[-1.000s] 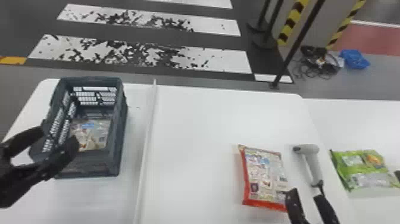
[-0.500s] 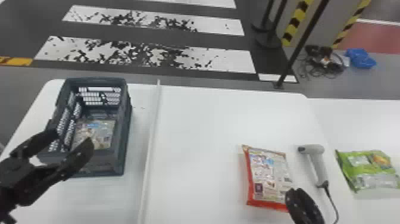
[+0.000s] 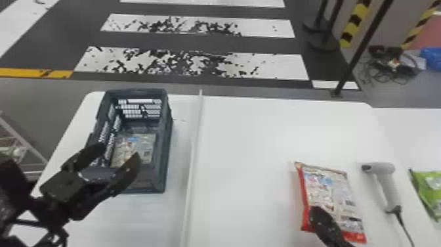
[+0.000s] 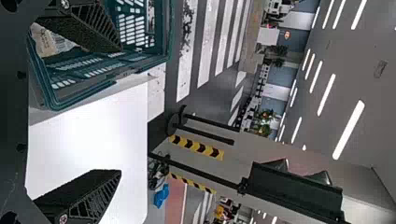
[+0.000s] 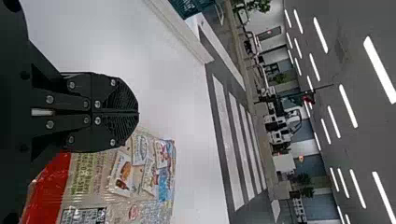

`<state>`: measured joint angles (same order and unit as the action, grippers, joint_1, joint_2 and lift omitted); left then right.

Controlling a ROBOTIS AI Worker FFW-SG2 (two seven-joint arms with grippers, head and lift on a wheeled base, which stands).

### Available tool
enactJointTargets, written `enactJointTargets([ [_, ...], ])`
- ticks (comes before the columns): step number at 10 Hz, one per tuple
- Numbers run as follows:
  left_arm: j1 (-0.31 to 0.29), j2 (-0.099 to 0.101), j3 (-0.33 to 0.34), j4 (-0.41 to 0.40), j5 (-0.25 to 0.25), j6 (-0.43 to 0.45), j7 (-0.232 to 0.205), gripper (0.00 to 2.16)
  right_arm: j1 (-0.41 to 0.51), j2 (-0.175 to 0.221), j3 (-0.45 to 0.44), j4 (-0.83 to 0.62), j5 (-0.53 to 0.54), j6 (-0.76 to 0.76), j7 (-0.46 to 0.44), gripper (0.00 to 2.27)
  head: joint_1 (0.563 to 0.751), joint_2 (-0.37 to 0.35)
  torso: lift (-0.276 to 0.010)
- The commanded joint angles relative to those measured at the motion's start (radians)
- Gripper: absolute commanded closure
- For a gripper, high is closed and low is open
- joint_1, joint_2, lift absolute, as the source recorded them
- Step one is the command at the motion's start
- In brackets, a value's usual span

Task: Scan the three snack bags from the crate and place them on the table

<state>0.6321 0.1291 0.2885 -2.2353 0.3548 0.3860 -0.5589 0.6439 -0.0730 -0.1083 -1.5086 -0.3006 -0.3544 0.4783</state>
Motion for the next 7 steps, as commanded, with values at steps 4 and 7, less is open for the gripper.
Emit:
enactJointTargets([
  [4, -0.025, 0.007, 0.008, 0.023, -0.004, 0.0, 0.002, 0.07, -0.107, -0.007, 0.001, 0.128, 0.055, -0.008, -0.004, 2.13, 0.695, 0.007, -0.036],
  [7, -0.042, 0.009, -0.015, 0.029, -0.004, 0.006, 0.027, 0.07, -0.132, -0.03, -0.007, 0.188, 0.061, -0.008, -0.004, 2.13, 0.695, 0.0, -0.036],
])
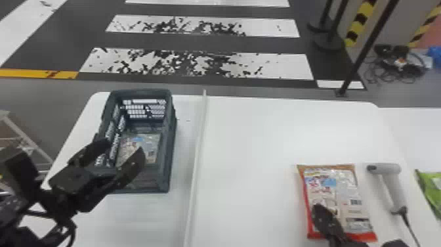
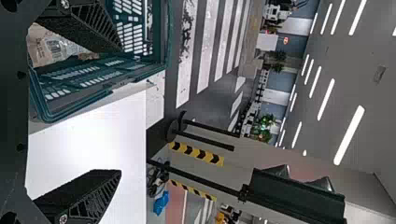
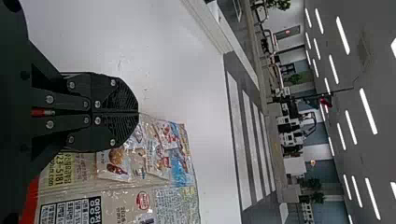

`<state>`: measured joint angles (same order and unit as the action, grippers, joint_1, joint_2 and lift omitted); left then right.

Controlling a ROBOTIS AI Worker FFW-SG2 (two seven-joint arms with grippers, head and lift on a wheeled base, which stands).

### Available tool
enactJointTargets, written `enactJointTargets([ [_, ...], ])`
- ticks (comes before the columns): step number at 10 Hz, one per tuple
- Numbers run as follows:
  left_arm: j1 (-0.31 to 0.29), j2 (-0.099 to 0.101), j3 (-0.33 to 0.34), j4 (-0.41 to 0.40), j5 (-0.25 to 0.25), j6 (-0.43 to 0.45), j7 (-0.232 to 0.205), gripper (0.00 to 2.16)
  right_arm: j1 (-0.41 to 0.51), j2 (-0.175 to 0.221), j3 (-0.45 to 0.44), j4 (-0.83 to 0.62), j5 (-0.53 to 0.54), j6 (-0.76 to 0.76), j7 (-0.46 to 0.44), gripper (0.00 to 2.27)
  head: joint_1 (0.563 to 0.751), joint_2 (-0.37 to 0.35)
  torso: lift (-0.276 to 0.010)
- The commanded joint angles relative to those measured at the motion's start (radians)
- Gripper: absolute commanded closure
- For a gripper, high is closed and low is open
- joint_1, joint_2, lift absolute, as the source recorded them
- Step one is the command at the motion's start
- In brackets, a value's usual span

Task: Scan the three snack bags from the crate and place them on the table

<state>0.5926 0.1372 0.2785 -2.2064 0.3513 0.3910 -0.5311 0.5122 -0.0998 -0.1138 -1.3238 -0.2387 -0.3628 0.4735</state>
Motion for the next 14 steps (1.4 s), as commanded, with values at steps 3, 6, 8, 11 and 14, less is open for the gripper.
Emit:
enactJointTargets([
  [3, -0.007, -0.004, -0.048, -0.001, 0.0, 0.007, 0.028, 0.07, 0.051, -0.003, -0.007, -0.08, -0.037, 0.0, 0.005, 2.13, 0.695, -0.031, -0.036],
  [6, -0.023, -0.005, -0.13, -0.01, -0.015, 0.053, 0.126, 0.07, 0.147, -0.003, -0.096, -0.37, -0.068, 0.19, 0.01, 1.64, 0.695, -0.072, -0.036],
  [8, -0.027, -0.005, -0.188, -0.009, -0.046, 0.053, 0.174, 0.07, 0.108, -0.018, -0.222, -0.376, -0.065, 0.255, 0.011, 0.65, 0.695, -0.141, -0.036],
  [11, -0.027, -0.005, -0.302, 0.019, -0.124, 0.01, 0.246, 0.07, -0.006, -0.127, -0.348, -0.247, -0.039, 0.322, 0.014, 0.05, 0.695, -0.35, -0.036],
  [14, -0.025, -0.008, -0.349, 0.057, -0.137, -0.033, 0.275, 0.07, -0.162, -0.222, -0.366, 0.008, -0.037, 0.353, 0.128, 0.06, 0.695, -0.35, -0.036],
])
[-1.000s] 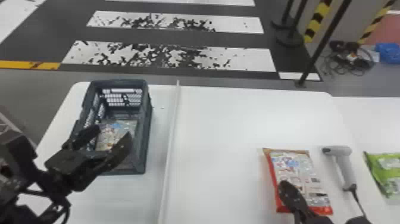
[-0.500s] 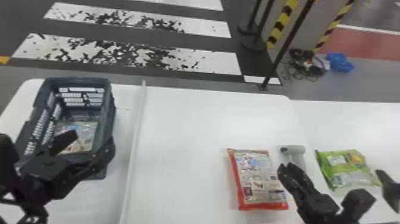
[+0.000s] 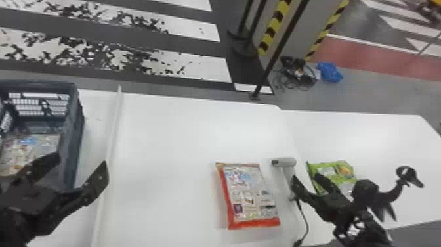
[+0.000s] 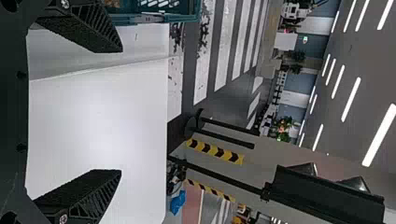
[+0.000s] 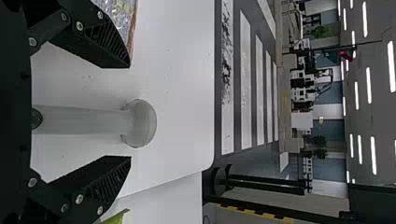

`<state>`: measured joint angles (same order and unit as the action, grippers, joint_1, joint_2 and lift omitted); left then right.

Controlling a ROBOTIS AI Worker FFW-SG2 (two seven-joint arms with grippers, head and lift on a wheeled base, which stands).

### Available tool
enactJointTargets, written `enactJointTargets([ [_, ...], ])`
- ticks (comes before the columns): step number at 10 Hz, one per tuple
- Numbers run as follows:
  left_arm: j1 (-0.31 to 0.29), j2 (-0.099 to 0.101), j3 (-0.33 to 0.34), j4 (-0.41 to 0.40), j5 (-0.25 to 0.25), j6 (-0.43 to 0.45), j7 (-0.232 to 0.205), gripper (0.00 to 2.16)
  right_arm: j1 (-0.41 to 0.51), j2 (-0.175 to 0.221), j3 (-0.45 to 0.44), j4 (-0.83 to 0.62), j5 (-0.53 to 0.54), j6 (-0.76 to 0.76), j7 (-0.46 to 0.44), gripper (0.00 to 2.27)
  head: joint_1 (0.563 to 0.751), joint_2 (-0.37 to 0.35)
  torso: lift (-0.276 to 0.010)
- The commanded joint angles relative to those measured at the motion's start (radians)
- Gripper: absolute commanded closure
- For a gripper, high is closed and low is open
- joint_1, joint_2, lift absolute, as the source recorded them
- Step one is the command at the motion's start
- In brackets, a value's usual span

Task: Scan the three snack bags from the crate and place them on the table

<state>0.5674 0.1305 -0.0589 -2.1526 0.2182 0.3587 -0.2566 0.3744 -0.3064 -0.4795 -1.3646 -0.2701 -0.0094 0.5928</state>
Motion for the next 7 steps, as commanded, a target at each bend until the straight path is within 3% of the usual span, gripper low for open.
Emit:
enactJointTargets([
  [1, 0.0, -0.002, -0.029, 0.004, -0.026, 0.0, 0.005, 0.07, -0.058, -0.03, -0.001, 0.104, 0.002, -0.016, 0.036, 0.06, 0.695, -0.35, -0.036],
  [4, 0.016, 0.003, -0.027, -0.015, -0.033, 0.003, 0.01, 0.07, -0.134, -0.042, 0.05, 0.183, 0.022, -0.007, 0.05, 0.13, 0.695, -0.35, -0.036],
  [6, 0.02, 0.008, -0.022, -0.027, -0.033, 0.015, 0.008, 0.07, -0.236, -0.054, 0.076, 0.292, 0.066, 0.095, 0.067, 0.15, 0.695, -0.35, -0.036],
  [7, 0.02, 0.008, -0.022, -0.026, -0.033, 0.015, 0.007, 0.07, -0.255, -0.059, 0.093, 0.312, 0.08, 0.122, 0.067, 0.42, 0.695, -0.35, -0.036],
])
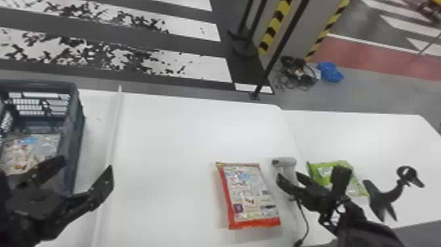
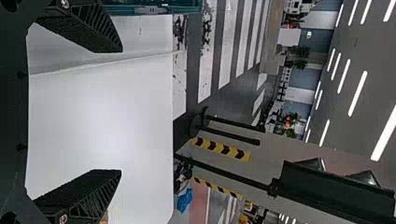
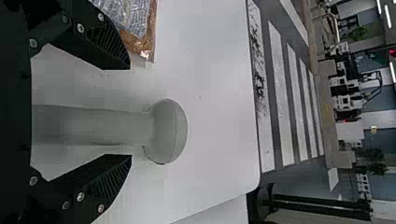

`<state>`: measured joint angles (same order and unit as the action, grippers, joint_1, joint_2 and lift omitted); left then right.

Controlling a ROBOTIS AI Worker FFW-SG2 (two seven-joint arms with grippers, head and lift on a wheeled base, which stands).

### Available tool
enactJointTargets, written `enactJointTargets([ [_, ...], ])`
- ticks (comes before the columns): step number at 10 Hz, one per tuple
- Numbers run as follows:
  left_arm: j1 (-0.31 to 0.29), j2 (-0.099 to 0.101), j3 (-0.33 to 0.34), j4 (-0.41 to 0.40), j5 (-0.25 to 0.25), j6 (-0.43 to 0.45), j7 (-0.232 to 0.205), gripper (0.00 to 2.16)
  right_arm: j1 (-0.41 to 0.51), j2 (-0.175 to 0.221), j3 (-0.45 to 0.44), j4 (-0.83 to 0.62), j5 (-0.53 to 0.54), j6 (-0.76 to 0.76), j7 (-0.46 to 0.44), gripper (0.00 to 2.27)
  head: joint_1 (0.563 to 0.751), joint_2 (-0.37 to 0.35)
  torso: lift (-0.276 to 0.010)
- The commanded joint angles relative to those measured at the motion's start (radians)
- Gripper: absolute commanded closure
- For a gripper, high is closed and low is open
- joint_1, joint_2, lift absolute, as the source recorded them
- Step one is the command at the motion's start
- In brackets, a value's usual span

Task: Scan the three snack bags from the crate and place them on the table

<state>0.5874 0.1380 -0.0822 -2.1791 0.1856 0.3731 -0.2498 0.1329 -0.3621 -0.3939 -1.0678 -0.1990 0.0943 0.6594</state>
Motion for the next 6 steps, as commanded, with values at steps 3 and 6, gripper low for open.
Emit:
enactJointTargets([
  [3, 0.014, 0.0, 0.016, -0.011, 0.018, -0.024, -0.025, 0.07, -0.026, -0.009, -0.005, 0.02, 0.01, 0.071, -0.006, 1.98, 0.695, -0.35, -0.036],
  [6, 0.003, 0.002, 0.007, -0.013, 0.026, 0.001, -0.028, 0.07, 0.056, 0.02, -0.057, -0.066, -0.028, 0.086, -0.017, 2.08, 0.695, -0.35, -0.036],
])
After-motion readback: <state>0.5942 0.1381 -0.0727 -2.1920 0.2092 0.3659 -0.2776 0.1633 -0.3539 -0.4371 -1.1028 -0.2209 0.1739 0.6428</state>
